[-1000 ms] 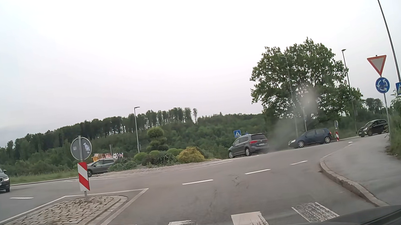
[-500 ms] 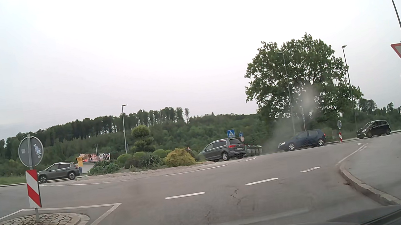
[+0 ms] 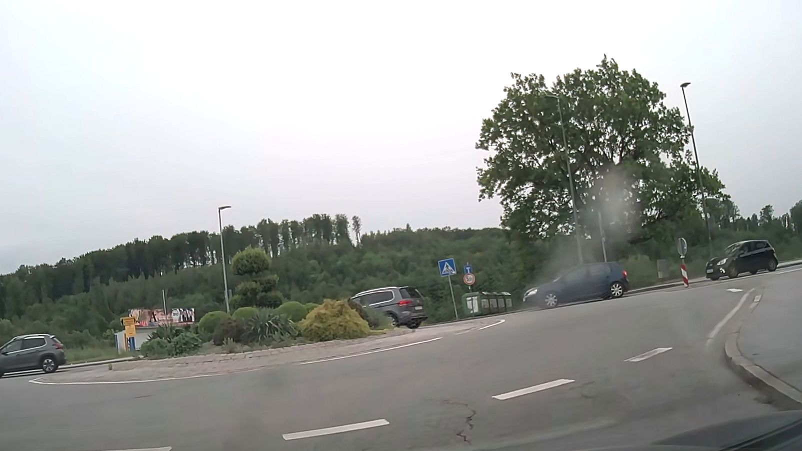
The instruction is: Follow the waypoints while adhering to traffic rules and regulations
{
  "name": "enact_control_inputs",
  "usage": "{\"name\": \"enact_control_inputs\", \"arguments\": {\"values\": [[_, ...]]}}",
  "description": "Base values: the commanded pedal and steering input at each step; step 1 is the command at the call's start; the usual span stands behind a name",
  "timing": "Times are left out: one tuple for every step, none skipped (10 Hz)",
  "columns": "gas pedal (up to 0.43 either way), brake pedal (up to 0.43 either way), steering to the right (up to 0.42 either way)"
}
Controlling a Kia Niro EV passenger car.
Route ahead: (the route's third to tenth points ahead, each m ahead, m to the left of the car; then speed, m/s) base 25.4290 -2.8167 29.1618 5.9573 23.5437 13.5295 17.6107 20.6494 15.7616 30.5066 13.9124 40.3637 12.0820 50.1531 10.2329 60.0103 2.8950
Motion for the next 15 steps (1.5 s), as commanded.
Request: {"name": "enact_control_inputs", "arguments": {"values": [[0.000, 0.238, 0.076], [0.000, 0.238, 0.077], [0.000, 0.238, 0.077], [0.000, 0.238, 0.077], [0.000, 0.232, 0.077], [0.000, 0.226, 0.077], [0.000, 0.213, 0.077], [0.000, 0.201, 0.077], [0.000, 0.189, 0.077], [0.000, 0.165, 0.077], [0.000, 0.152, 0.077], [0.000, 0.146, 0.077], [0.000, 0.110, 0.077], [0.000, 0.067, 0.077], [0.000, 0.030, 0.077]]}}
